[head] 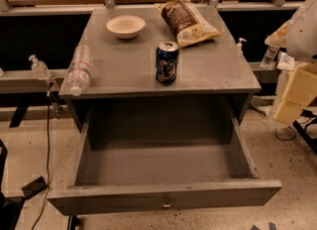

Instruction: Place pepsi can into top drawer

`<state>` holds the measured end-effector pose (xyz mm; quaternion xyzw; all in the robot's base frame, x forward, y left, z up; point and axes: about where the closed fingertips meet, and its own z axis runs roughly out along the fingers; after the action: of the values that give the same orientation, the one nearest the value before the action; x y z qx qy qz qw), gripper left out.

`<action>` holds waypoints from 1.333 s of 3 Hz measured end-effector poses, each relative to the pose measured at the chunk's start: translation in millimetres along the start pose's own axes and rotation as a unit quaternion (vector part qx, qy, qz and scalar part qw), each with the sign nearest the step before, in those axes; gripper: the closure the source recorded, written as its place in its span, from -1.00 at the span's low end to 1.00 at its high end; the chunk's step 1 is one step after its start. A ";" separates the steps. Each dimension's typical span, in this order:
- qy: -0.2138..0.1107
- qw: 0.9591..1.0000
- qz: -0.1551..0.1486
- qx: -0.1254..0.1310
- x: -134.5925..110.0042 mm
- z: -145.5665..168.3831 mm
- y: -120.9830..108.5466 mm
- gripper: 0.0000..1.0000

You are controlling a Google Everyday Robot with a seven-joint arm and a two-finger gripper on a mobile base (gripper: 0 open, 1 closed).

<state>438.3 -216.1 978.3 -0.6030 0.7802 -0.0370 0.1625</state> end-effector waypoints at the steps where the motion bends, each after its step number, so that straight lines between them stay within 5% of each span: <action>1: 0.000 1.000 0.000 0.000 0.0 0.0 0.0 -1.00; 2: -0.025 0.999 0.018 0.022 -1.5 4.1 -12.6 -1.00; 3: -0.086 0.992 0.046 0.080 0.8 11.7 -61.9 -1.00; 4: -0.149 0.977 0.042 0.146 -6.4 7.2 -131.1 -1.00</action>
Offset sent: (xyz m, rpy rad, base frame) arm 0.0650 -0.0121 -0.0021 0.2358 -0.2281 -0.1476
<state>563.7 -244.4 1006.1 -0.5386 0.7579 -0.0533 0.3643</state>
